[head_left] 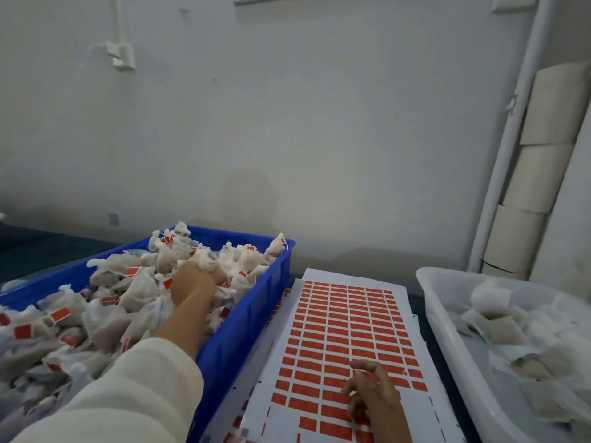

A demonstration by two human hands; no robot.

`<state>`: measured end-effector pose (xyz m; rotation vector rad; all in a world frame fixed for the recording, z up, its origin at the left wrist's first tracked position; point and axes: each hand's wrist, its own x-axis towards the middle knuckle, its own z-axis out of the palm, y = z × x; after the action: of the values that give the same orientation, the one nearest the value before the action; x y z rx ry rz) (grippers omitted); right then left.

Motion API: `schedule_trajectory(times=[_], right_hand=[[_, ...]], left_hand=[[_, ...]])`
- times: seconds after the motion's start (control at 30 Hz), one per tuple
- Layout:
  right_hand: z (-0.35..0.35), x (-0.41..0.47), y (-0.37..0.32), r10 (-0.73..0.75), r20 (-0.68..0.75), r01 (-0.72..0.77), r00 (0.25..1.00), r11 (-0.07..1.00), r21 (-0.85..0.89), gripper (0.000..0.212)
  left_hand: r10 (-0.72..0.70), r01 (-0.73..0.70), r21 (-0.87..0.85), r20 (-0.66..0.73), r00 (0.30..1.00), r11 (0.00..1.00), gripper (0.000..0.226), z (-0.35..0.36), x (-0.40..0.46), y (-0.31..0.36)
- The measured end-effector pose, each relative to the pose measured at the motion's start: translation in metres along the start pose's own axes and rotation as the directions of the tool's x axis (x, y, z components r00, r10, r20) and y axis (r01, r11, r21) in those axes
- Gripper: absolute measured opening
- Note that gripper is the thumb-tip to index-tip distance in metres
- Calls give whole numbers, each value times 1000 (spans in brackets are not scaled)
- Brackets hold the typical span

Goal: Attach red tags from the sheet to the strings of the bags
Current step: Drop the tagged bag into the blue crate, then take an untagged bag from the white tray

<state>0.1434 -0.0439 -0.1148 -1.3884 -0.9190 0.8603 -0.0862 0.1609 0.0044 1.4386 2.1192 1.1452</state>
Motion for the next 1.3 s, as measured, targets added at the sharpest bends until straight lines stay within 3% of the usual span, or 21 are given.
schedule_trajectory(times=[0.2, 0.3, 0.37, 0.47, 0.6, 0.67, 0.77, 0.9, 1.03, 1.13, 1.3], right_hand=[[0, -1, -1, -13, 15, 13, 1000, 1000, -8, 9], [1, -3, -4, -15, 20, 15, 1000, 1000, -15, 9], [2, -4, -5, -14, 12, 14, 1000, 1000, -16, 9], [3, -9, -11, -53, -1, 53, 999, 998, -18, 9], [4, -20, -20, -110, -40, 110, 993, 994, -19, 11], [4, -25, -22, -108, -67, 107, 992, 994, -17, 13], [1, -28, -26, -107, -112, 109, 988, 994, 6, 14], [-2, -28, -29, -130, -169, 131, 977, 991, -8, 15], [-2, -25, -35, -165, -205, 155, 965, 986, -65, 14], [-4, -17, -47, -162, -264, 145, 951, 986, -81, 13], [-21, 6, -87, -171, -354, 123, 920, 981, -152, 11]], left_hand=[[25, -34, 98, 94, 995, 995, 26, 6, 5, -10], [-26, 9, 123, 131, 991, 992, 67, 3, -4, 2], [75, -84, 272, 43, 996, 958, 72, -3, -12, 18], [310, -288, 380, 2, 951, 879, 60, -14, -31, 55], [539, -551, 173, 118, 834, 816, 28, -12, -81, 89], [580, -598, 42, 195, 791, 801, 19, 0, -114, 89], [544, -573, -23, 348, 764, 819, 14, 22, -149, 73], [491, -397, -291, 466, 736, 870, 11, 54, -163, 30], [432, -428, -116, 447, 783, 896, 17, 77, -168, -7], [449, -434, -145, 467, 762, 889, 5, 85, -168, -21], [484, -449, -196, 480, 732, 872, 5, 94, -165, -21]])
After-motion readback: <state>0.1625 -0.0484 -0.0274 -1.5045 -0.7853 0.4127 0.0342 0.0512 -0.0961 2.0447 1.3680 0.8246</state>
